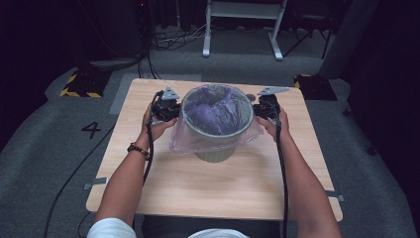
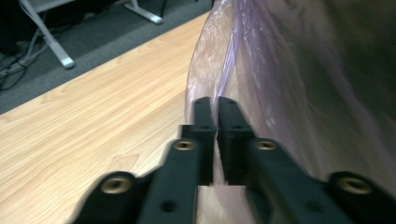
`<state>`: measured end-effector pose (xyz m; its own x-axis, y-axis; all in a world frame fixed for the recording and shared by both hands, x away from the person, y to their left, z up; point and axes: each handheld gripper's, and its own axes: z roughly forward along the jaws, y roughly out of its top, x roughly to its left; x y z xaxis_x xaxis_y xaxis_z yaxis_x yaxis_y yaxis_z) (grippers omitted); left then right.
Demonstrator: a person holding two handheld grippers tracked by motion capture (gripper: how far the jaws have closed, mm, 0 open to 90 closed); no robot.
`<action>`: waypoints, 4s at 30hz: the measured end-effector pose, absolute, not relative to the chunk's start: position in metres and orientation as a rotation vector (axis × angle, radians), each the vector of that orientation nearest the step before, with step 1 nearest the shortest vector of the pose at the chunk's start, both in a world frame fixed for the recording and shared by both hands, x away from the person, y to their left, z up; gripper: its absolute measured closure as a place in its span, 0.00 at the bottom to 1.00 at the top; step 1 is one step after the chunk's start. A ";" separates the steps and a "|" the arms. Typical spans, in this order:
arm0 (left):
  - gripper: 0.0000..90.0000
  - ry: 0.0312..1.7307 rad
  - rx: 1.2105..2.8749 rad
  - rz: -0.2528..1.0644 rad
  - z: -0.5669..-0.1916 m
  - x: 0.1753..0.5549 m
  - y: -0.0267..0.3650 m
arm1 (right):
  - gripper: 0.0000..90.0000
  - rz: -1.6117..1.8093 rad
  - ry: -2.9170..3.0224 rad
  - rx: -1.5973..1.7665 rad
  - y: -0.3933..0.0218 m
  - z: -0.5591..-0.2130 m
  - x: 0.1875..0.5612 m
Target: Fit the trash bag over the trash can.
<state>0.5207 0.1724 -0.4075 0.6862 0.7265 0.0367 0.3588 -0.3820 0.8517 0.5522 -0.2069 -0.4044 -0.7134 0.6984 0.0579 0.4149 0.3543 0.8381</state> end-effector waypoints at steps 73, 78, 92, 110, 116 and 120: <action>0.18 0.717 2.285 0.365 -0.488 0.375 0.196 | 0.23 1.488 2.220 0.740 -0.268 -0.413 0.409; 0.18 0.709 2.307 0.348 -0.495 0.372 0.195 | 0.22 1.470 2.186 0.696 -0.266 -0.397 0.405; 0.16 0.725 2.258 0.294 -0.504 0.373 0.202 | 0.22 1.476 2.128 0.591 -0.247 -0.343 0.413; 0.15 0.727 2.259 0.284 -0.504 0.374 0.201 | 0.20 1.428 2.185 0.559 -0.207 -0.316 0.437; 0.15 0.726 2.260 0.285 -0.504 0.375 0.201 | 0.19 1.381 2.229 0.570 -0.189 -0.314 0.450; 0.14 0.724 2.261 0.285 -0.504 0.375 0.201 | 0.19 1.385 2.241 0.570 -0.180 -0.312 0.456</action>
<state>0.3747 0.2011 -0.5036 0.8165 0.5772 -0.0111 0.4144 -0.5726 0.7074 0.4560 -0.1802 -0.3121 -0.8169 0.5562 -0.1525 0.1124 0.4129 0.9038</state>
